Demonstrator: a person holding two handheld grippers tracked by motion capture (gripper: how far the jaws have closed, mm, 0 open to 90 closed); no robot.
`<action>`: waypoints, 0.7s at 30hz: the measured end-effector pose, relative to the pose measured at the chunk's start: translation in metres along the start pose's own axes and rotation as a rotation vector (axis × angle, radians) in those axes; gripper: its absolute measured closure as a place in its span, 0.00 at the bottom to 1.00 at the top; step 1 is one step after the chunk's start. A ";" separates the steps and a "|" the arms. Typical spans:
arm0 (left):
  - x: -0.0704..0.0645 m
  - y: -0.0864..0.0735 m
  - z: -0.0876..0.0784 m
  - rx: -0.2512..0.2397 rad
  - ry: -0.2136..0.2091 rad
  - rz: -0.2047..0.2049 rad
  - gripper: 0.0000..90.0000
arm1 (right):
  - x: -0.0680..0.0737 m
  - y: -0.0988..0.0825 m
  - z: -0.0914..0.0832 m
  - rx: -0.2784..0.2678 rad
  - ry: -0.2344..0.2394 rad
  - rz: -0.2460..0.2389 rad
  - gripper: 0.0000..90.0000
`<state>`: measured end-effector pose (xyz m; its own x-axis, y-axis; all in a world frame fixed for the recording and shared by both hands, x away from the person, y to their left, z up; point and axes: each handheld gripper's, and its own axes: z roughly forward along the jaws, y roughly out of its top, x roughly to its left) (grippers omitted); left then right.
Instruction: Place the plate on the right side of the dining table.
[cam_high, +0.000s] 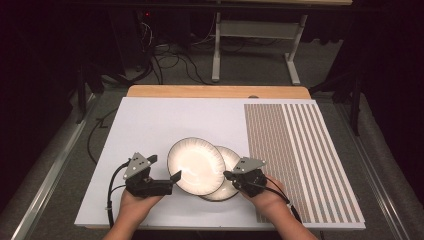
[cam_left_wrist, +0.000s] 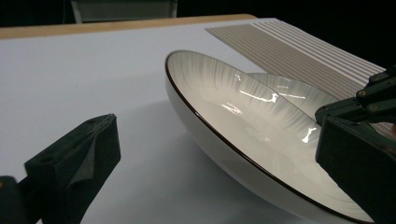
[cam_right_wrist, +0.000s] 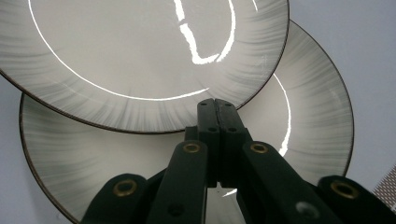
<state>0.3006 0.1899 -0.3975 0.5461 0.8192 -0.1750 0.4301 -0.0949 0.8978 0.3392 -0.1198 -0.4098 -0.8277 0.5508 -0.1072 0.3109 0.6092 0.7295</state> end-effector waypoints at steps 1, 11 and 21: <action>-0.001 0.000 0.003 0.013 -0.006 -0.005 0.01 | 0.000 0.000 0.000 -0.005 -0.002 0.003 1.00; -0.006 0.001 0.018 0.109 -0.092 -0.141 0.22 | 0.000 0.000 0.000 -0.003 -0.011 -0.011 1.00; -0.001 0.001 0.024 0.184 -0.121 -0.243 0.37 | 0.000 0.000 0.001 0.002 -0.014 -0.009 1.00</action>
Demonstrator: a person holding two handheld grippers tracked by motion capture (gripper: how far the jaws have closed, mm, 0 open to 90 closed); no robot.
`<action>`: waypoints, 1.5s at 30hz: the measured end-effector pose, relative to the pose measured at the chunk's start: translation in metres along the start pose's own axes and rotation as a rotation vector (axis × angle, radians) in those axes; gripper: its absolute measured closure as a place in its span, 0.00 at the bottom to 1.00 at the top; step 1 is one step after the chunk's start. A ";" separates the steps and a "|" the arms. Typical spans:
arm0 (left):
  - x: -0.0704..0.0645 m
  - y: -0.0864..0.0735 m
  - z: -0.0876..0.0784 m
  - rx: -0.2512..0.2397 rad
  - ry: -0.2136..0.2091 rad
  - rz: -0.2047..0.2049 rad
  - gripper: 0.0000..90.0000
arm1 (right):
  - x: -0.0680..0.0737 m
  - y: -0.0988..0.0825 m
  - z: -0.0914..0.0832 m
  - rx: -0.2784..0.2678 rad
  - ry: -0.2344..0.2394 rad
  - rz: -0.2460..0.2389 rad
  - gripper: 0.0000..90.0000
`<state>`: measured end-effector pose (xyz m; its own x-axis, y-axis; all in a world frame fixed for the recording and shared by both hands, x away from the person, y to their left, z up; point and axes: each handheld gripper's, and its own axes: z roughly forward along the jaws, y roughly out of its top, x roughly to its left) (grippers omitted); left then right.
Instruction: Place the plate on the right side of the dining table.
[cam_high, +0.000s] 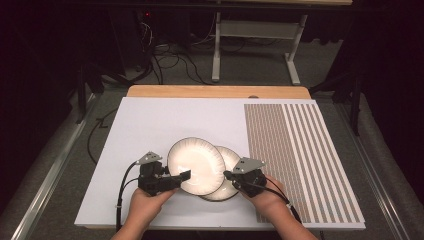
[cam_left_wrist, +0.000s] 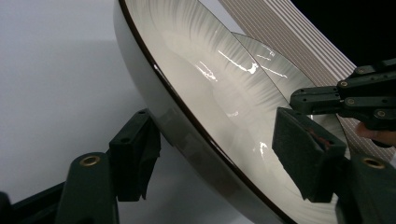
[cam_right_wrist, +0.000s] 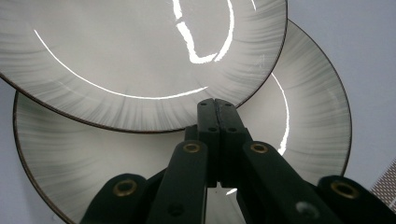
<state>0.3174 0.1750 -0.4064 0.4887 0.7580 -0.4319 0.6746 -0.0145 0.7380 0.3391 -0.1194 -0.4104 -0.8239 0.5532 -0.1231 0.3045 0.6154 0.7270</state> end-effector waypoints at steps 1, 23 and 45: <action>0.000 0.000 0.001 0.009 -0.001 0.000 0.38 | 0.000 0.000 0.000 0.001 -0.001 -0.002 1.00; 0.001 0.002 0.003 0.054 0.027 -0.058 0.65 | -0.002 -0.001 -0.003 -0.013 -0.018 0.016 1.00; -0.003 0.000 0.001 -0.046 -0.007 -0.085 0.78 | -0.015 -0.009 -0.021 -0.052 -0.043 0.059 1.00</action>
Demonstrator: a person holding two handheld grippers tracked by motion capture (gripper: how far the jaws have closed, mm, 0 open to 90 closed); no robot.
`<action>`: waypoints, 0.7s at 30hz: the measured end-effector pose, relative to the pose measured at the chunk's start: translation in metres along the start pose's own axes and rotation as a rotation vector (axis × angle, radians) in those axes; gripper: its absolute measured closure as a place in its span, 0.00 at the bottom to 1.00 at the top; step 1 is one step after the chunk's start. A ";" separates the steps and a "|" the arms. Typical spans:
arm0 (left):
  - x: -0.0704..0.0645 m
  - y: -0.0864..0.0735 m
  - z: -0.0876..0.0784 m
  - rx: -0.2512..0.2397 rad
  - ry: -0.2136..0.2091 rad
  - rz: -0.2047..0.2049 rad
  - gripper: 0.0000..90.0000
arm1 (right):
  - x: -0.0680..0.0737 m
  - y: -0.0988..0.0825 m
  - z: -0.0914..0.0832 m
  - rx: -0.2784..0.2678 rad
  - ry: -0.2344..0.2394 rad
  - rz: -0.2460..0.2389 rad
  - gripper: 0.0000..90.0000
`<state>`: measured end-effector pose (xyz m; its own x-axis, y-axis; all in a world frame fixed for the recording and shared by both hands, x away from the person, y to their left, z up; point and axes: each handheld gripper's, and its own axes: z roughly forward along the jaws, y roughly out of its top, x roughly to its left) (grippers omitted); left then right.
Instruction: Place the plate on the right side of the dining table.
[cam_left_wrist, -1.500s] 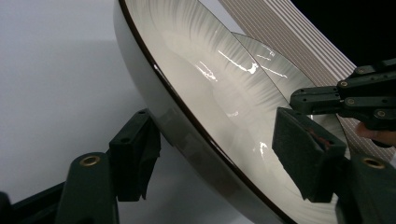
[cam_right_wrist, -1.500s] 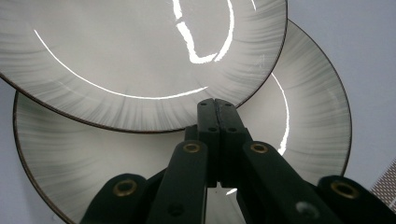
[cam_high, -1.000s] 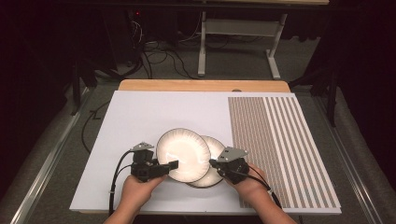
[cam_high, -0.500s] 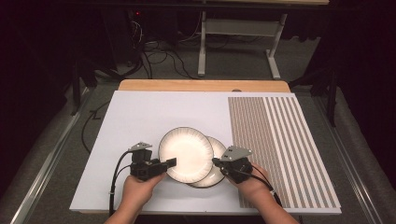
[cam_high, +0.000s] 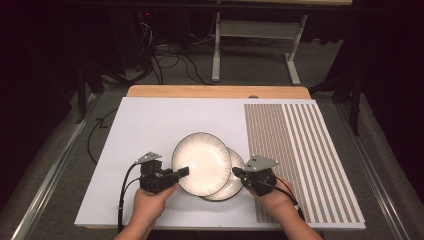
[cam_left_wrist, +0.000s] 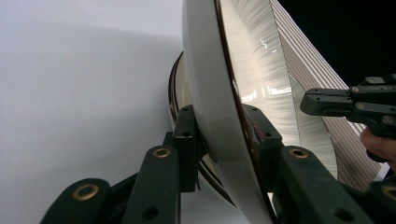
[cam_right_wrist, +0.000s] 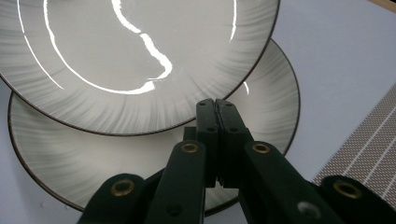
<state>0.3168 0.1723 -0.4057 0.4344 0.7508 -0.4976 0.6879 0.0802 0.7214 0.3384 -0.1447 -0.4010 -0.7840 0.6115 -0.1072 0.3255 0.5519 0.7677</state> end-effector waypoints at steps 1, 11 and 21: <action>-0.001 0.000 0.000 -0.005 0.001 0.004 0.79 | -0.001 0.000 -0.002 -0.002 -0.003 0.010 1.00; -0.011 0.000 -0.004 -0.062 0.012 0.076 0.84 | -0.021 -0.005 -0.022 -0.065 -0.029 0.076 0.89; -0.015 0.001 -0.007 -0.107 0.011 0.144 0.87 | -0.039 -0.011 -0.051 -0.163 -0.062 0.128 0.64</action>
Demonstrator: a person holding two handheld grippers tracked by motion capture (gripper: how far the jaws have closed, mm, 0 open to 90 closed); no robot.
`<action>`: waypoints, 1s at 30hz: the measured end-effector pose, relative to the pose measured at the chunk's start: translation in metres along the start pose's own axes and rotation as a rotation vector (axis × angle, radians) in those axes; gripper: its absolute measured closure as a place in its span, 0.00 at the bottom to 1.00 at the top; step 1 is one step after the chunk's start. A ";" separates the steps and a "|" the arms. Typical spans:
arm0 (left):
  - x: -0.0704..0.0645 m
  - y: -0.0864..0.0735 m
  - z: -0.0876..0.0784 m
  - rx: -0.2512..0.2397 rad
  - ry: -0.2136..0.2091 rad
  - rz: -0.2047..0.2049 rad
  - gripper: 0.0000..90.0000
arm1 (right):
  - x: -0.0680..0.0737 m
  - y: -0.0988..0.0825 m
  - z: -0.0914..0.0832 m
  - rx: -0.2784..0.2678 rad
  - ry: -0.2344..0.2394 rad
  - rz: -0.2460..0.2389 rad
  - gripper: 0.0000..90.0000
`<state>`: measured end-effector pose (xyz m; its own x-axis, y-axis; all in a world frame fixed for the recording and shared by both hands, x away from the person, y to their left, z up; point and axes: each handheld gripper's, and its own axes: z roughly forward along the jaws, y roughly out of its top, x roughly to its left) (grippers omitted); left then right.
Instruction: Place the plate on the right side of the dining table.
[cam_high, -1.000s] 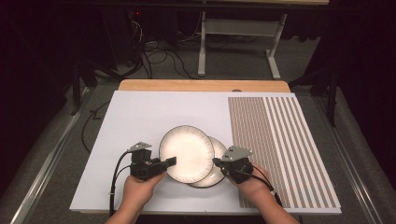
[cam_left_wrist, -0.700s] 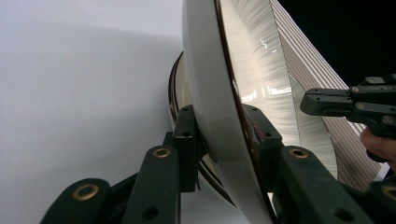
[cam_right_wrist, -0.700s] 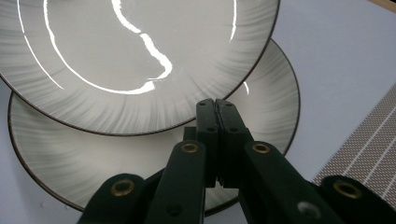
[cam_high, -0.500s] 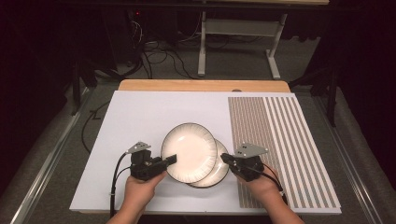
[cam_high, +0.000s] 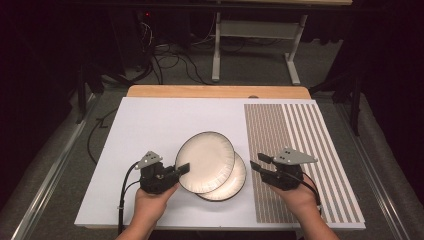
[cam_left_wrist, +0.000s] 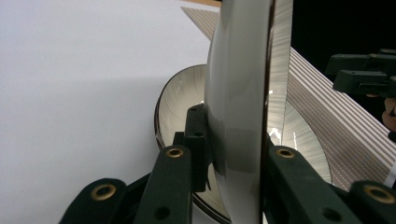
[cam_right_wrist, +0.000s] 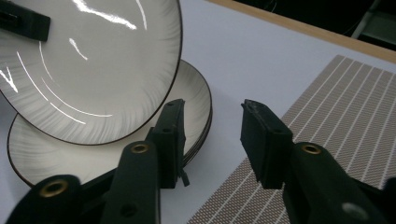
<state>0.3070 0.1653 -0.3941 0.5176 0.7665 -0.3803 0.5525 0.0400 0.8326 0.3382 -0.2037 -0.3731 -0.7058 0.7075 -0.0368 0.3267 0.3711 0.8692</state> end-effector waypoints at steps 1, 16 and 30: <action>-0.001 0.000 0.000 -0.001 0.002 0.008 0.87 | -0.001 0.000 -0.003 -0.009 -0.010 0.001 0.62; -0.014 0.000 -0.001 -0.045 0.010 0.212 0.87 | -0.019 -0.007 -0.034 -0.105 -0.098 0.052 0.17; -0.018 -0.001 -0.002 -0.061 0.015 0.291 0.87 | -0.021 -0.017 -0.050 -0.140 -0.098 0.065 0.01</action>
<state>0.2958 0.1533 -0.3876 0.6382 0.7610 -0.1160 0.3415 -0.1448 0.9287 0.3165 -0.2549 -0.3621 -0.6193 0.7849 -0.0207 0.2735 0.2403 0.9314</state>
